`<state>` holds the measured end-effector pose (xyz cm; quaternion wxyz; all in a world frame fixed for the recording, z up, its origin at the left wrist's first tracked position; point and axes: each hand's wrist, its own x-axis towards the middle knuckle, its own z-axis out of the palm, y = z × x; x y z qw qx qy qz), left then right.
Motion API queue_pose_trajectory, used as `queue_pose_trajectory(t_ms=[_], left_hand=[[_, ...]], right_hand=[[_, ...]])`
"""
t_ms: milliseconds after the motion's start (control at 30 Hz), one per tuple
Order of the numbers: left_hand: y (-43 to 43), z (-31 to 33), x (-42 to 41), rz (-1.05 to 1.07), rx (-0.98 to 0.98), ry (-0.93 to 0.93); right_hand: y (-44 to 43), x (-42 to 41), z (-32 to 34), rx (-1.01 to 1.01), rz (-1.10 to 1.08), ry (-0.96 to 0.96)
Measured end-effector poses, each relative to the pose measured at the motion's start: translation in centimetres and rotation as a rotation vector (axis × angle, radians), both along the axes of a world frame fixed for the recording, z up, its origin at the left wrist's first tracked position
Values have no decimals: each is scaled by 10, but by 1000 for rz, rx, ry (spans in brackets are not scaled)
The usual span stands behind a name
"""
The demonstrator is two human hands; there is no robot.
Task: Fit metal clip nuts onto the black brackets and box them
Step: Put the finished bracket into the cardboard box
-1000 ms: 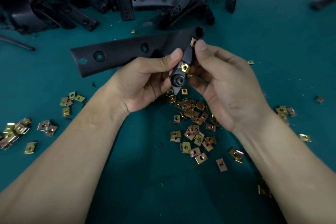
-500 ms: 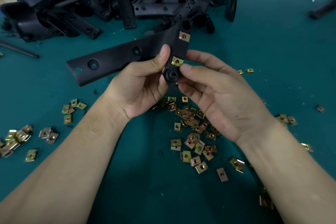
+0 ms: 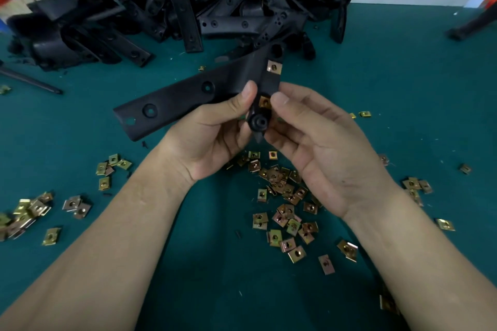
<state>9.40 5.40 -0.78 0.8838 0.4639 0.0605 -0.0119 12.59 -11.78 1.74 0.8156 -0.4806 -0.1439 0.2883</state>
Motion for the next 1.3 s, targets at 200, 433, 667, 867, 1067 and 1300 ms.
queue_pose_trajectory(t_ms=[200,433,667,867,1067,1300], left_hand=[[-6,1,-6,-23,147,-21],[3,13,-13,102,-16,-105],[4,20,-14,396,75,-129],[4,36,-15,566,188,-122],[-17,69,-19,489,238,-141],[-97,86,-18,342,384,-109]], right_hand=[[1,1,-4,-18,-161,-2],[-5,10,2,11,-356,62],[-7,20,23,-76,-463,1],[1,30,57,-232,-426,-145],[-29,39,87,-285,-407,-242],[-133,13,94,-290,-482,-261]])
